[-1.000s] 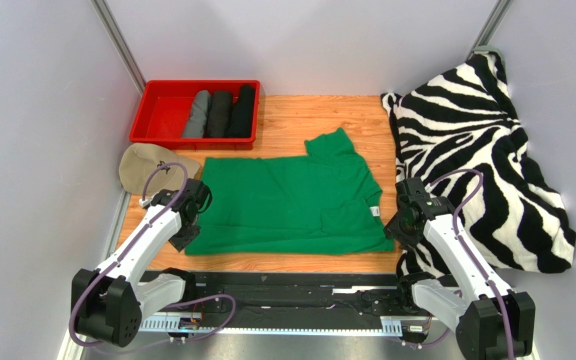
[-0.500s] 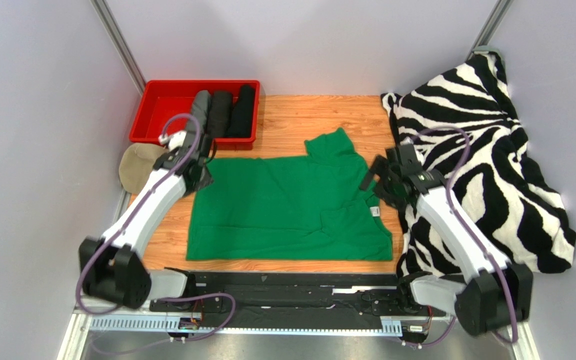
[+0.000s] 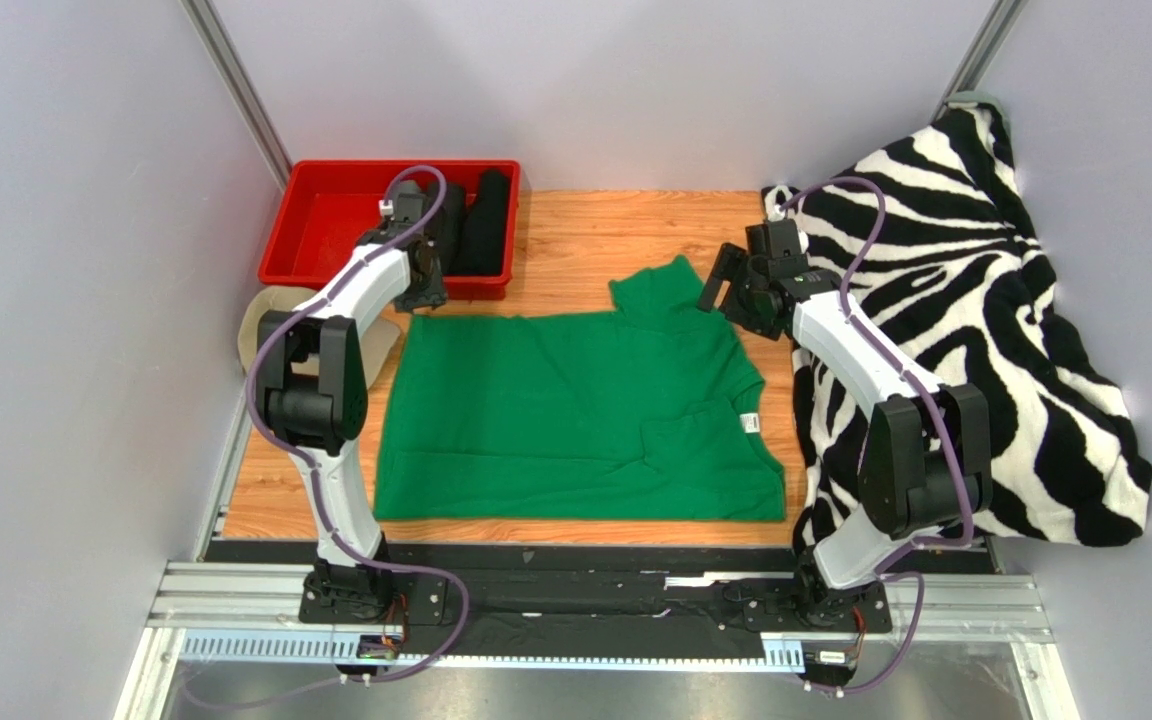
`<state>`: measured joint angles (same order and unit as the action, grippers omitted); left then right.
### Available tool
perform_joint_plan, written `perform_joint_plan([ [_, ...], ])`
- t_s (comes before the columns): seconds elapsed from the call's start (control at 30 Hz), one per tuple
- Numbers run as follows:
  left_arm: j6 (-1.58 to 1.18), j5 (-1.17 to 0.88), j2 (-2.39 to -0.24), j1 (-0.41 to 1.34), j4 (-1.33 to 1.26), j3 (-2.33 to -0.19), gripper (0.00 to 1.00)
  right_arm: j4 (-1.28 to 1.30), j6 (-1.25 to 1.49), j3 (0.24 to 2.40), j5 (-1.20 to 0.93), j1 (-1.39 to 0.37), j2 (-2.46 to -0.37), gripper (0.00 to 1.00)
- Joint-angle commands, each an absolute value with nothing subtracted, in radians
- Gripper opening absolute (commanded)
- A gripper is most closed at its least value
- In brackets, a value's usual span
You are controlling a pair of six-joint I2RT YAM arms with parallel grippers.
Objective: Roll the t-shirts
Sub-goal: Fold the T-shirt at the center of the board.
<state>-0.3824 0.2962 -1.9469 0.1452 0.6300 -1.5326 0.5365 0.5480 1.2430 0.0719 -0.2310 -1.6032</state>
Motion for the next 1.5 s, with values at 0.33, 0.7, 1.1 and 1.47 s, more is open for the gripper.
perform_joint_plan([
  [0.33,-0.341,0.091,-2.057,0.034,0.581,-1.574,0.45,0.428,0.522,1.278,0.014,-0.195,-1.684,0.8],
  [0.7,-0.364,0.069,-2.14,0.011,0.658,-1.675,0.47,0.407,0.522,1.276,-0.021,-0.189,-1.707,0.79],
  [1.1,-0.348,0.118,-2.175,0.006,0.712,-1.753,0.44,0.379,0.52,1.293,-0.058,-0.184,-1.744,0.78],
  [1.47,-0.338,0.081,-2.223,0.006,0.745,-1.804,0.41,0.377,0.512,1.299,-0.078,-0.183,-1.759,0.77],
])
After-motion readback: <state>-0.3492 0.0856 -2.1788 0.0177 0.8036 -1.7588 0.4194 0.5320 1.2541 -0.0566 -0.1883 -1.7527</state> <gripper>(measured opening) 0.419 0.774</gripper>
